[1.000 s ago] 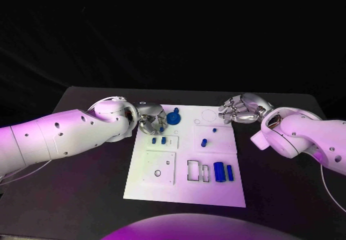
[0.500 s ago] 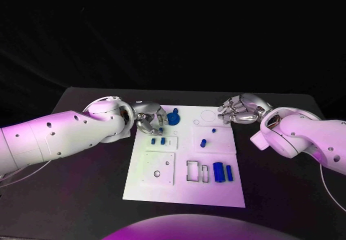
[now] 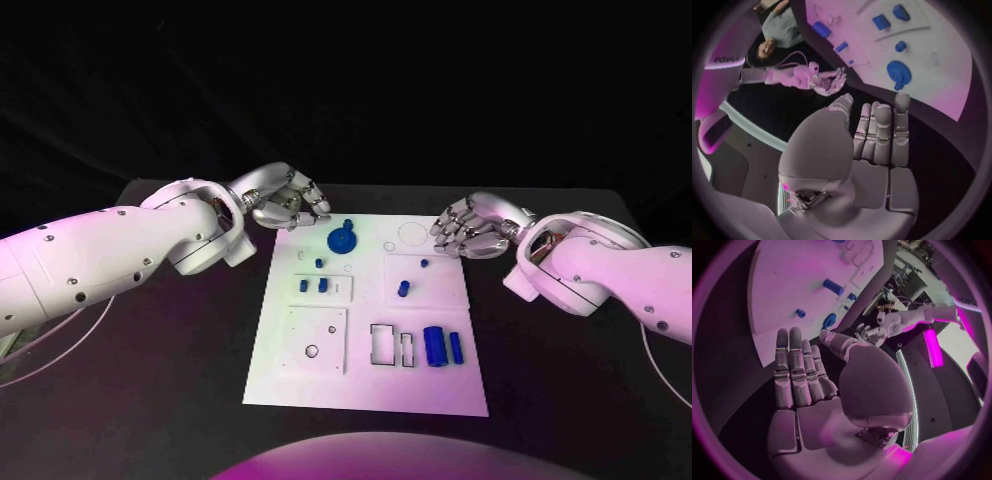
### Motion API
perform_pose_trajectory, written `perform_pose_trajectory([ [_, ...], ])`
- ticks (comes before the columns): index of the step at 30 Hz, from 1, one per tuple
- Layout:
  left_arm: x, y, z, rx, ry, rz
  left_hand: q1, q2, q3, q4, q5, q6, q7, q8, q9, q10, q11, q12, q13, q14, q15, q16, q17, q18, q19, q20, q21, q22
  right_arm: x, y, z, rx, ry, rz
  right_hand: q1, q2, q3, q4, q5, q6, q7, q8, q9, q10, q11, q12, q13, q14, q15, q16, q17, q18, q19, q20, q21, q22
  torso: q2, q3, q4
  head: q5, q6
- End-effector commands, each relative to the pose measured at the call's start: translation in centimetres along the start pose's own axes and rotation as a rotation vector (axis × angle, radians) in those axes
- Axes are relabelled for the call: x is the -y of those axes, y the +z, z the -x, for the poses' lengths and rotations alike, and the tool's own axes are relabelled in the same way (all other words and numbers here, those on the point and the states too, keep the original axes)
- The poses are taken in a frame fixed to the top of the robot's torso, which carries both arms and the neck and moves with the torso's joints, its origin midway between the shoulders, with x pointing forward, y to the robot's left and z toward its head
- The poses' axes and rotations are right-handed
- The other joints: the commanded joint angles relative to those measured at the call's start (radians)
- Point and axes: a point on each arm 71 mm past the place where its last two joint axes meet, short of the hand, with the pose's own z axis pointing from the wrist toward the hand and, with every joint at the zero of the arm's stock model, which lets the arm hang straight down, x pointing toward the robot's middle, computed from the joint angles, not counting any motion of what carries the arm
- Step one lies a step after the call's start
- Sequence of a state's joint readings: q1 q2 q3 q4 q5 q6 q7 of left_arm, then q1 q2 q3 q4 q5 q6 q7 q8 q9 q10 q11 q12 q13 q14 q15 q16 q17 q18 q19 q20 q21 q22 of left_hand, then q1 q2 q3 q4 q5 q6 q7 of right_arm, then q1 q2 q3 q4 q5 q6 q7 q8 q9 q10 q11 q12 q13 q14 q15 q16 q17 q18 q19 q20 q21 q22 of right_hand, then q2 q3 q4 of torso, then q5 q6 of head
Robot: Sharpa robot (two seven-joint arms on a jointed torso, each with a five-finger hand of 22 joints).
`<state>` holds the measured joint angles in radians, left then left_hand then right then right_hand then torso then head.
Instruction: Assemble the parts on the task board
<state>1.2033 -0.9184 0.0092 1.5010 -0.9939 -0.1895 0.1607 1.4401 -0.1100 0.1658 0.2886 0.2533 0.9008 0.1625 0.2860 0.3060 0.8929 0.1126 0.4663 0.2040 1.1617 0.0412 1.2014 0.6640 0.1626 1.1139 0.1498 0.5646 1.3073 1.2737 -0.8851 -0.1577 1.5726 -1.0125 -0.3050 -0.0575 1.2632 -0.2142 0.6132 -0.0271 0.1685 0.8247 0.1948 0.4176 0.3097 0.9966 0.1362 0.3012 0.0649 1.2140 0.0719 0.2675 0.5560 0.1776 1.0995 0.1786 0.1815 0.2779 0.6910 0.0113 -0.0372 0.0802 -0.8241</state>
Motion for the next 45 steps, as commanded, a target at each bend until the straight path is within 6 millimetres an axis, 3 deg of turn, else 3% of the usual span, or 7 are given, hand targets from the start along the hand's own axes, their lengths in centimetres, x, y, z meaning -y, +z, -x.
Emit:
perform_pose_trajectory([
  [1,0.1,-0.1,1.3,0.177,-0.388,-0.053,0.031,0.008,0.025,-0.006,0.009,0.004,-0.005,0.004,0.001,0.032,-0.007,0.015,0.001,0.005,-0.007,-0.014,-0.013,0.009,0.002,-0.006,-0.009,0.018,-0.6,0.1,-0.7,-0.059,-0.254,0.076,0.019,0.004,-0.003,-0.021,-0.001,0.040,-0.011,-0.018,-0.009,0.051,-0.019,-0.035,0.001,0.087,-0.028,0.038,0.028,0.005,0.061,-0.034,0.066,0.043,0.002,-0.0002,-0.0005,-0.013,0.010],
  [5,-0.1,-0.2,0.9,0.214,-0.558,-0.053,0.063,0.006,0.067,-0.010,0.033,0.023,-0.016,0.020,0.010,0.083,-0.022,0.030,-0.004,0.022,-0.019,-0.020,-0.015,0.006,0.019,-0.017,-0.004,0.019,-1.0,0.1,-0.9,-0.054,-0.377,0.107,0.015,0.007,-0.017,-0.039,0.005,0.092,-0.033,-0.063,-0.027,0.138,-0.042,-0.108,0.003,0.226,-0.069,0.140,0.117,-0.002,0.119,-0.082,0.221,0.167,0.002,-0.0023,-0.0012,-0.042,0.015],
  [8,-0.2,-0.4,0.3,0.233,-0.653,-0.047,0.021,0.001,0.066,0.001,0.018,0.035,-0.026,0.036,0.022,0.128,-0.036,0.042,-0.004,0.038,-0.029,-0.021,-0.011,0.005,0.032,-0.027,-0.002,0.020,-1.3,0.2,-1.2,-0.047,-0.451,0.124,0.005,-0.007,-0.005,-0.044,0.004,0.111,-0.038,-0.088,-0.032,0.156,-0.049,-0.155,0.006,0.268,-0.075,0.239,0.194,-0.003,0.128,-0.091,0.304,0.240,0.001,-0.0024,-0.0019,-0.054,0.023],
  [12,-0.3,-0.7,-0.3,0.246,-0.743,-0.041,0.024,-0.003,0.075,-0.004,0.042,0.042,-0.032,0.045,0.030,0.140,-0.041,0.043,-0.005,0.040,-0.034,-0.026,-0.016,0.006,0.033,-0.032,-0.011,0.018,-1.5,0.4,-1.5,-0.039,-0.544,0.133,-0.020,-0.025,0.015,-0.033,-0.003,0.132,-0.039,-0.115,-0.027,0.162,-0.042,-0.217,0.012,0.299,-0.071,0.628,0.476,0.000,0.122,-0.086,0.409,0.341,0.001,-0.0021,-0.0006,-0.071,0.028],
  [15,-0.3,-0.9,-0.5,0.248,-0.765,-0.044,0.024,-0.006,0.075,-0.005,0.044,0.042,-0.032,0.047,0.031,0.142,-0.042,0.043,-0.005,0.039,-0.035,-0.028,-0.018,0.005,0.033,-0.032,-0.012,0.018,-1.7,0.5,-1.8,-0.033,-0.576,0.138,-0.024,-0.031,0.011,-0.027,-0.003,0.131,-0.033,-0.127,-0.023,0.141,-0.037,-0.235,0.013,0.299,-0.062,0.757,0.562,0.001,0.116,-0.081,0.444,0.378,0.000,-0.0018,-0.0005,-0.079,0.028],
  [26,-0.4,-1.3,-0.6,0.246,-0.789,-0.043,0.020,-0.013,0.075,-0.004,0.046,0.040,-0.032,0.048,0.033,0.144,-0.042,0.041,-0.006,0.038,-0.036,-0.032,-0.023,0.006,0.031,-0.034,-0.023,0.016,-2.2,1.5,-3.5,-0.051,-0.616,0.153,-0.010,-0.022,0.007,-0.021,0.004,0.134,-0.028,-0.146,-0.016,0.108,-0.029,-0.227,0.013,0.312,-0.053,0.960,0.695,-0.019,0.157,-0.073,0.622,0.555,0.002,-0.0021,0.0014,-0.062,0.026],
  [45,-0.5,-1.5,-0.6,0.245,-0.809,-0.031,0.018,-0.016,0.077,-0.003,0.047,0.038,-0.031,0.048,0.035,0.142,-0.041,0.039,-0.008,0.027,-0.035,-0.042,-0.042,0.010,0.019,-0.034,-0.052,0.009,-2.0,2.3,-5.0,-0.096,-0.652,0.133,-0.008,-0.017,0.028,-0.014,0.011,0.151,-0.034,-0.145,-0.004,0.134,-0.034,-0.216,0.020,0.318,-0.054,1.057,0.757,-0.035,0.183,-0.073,0.737,0.671,0.001,-0.0008,0.0000,-0.052,0.015],
])
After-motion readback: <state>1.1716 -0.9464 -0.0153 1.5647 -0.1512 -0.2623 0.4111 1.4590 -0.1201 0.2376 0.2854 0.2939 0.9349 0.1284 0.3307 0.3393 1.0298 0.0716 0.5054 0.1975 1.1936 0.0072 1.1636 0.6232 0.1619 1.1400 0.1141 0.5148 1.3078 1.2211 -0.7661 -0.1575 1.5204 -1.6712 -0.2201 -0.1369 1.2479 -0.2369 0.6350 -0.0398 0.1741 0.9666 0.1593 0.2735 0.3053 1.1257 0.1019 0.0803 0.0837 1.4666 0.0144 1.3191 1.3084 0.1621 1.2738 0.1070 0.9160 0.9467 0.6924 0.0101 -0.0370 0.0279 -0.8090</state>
